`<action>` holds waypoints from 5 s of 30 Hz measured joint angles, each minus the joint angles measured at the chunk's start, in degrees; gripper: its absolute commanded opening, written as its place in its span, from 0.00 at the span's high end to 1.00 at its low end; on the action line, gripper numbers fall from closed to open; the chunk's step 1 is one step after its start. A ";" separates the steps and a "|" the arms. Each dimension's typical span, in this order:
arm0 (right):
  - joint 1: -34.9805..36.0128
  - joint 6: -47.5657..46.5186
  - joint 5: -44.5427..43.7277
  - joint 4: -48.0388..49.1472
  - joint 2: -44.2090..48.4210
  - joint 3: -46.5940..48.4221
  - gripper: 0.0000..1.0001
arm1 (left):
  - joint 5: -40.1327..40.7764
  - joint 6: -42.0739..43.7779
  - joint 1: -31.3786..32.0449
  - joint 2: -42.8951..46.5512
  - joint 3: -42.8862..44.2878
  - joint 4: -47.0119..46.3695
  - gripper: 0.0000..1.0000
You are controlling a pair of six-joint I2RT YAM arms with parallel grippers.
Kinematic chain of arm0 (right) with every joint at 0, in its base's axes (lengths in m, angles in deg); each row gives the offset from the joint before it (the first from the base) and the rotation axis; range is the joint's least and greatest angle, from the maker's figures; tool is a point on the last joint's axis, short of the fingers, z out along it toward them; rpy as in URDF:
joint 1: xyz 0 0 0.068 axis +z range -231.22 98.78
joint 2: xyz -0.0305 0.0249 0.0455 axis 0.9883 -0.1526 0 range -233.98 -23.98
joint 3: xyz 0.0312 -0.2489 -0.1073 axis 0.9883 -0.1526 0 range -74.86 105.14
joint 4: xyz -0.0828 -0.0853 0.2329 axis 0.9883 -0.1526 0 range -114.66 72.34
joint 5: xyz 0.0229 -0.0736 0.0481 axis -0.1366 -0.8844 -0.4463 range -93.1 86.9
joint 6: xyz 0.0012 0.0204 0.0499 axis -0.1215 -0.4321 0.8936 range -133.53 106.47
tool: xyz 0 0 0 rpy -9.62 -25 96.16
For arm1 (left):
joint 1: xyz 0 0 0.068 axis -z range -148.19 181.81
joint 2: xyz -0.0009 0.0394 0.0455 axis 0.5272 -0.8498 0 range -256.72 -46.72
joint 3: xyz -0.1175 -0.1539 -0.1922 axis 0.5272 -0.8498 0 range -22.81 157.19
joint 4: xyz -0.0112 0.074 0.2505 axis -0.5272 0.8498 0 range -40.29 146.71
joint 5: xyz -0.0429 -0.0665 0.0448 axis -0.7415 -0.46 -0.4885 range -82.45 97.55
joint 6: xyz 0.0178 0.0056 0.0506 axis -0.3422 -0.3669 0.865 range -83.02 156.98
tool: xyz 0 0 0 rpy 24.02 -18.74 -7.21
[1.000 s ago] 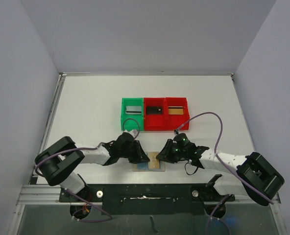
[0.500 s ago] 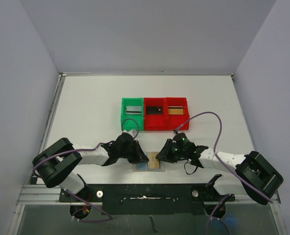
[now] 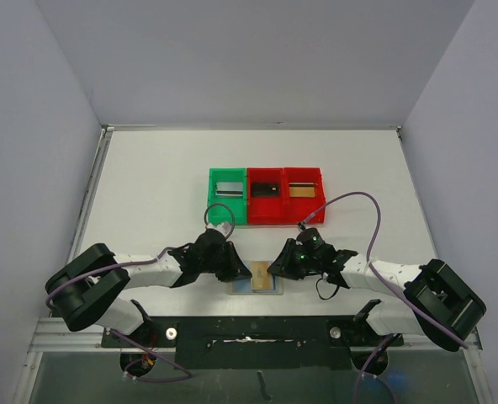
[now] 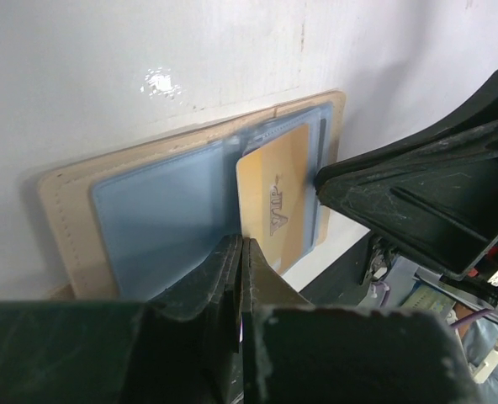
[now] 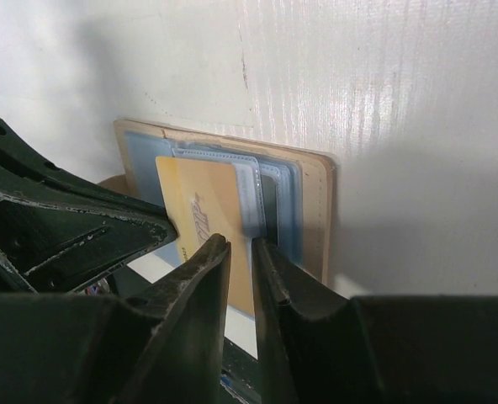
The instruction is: Take the credit cards out of the card holder
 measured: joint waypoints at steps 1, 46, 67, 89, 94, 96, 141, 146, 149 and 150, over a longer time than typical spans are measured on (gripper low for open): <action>0.00 0.00 0.00 0.00 0.00 0.00 0.80 | 0.28 0.00 0.00 0.50 -0.31 0.26 1.00; 1.60 -3.04 1.95 -2.82 -6.05 6.12 0.76 | 0.13 -2.82 -0.02 -0.50 -3.02 -4.90 0.90; 1.92 -7.21 1.84 -6.03 -6.19 8.68 0.72 | 1.55 -3.04 -2.91 6.19 -6.49 -1.75 1.00; 2.93 -4.96 7.02 1.51 -11.26 8.28 0.72 | -0.35 -3.26 -3.02 3.76 -6.51 -4.79 0.81; 2.93 -4.52 7.02 1.64 -11.26 8.20 0.73 | -1.81 -3.72 -3.02 2.32 -6.58 -7.02 0.84; 2.93 -4.52 7.02 1.70 -11.26 8.17 0.73 | -2.27 -4.15 -3.02 1.68 -6.60 -7.98 0.88; -9.68 -16.70 -0.11 4.79 21.79 2.86 0.02 | 12.44 5.40 -3.45 31.21 -3.56 10.95 1.00; -18.95 -15.98 7.80 6.19 20.37 2.95 0.01 | 11.98 5.81 -3.48 31.28 -3.56 8.46 1.00; -22.43 -13.57 13.03 10.32 17.42 1.92 0.01 | 10.95 5.75 -3.67 31.26 -3.56 6.62 1.00; -22.71 -12.79 14.60 12.15 16.70 1.20 0.01 | 10.36 5.62 -3.78 31.17 -3.56 6.01 1.00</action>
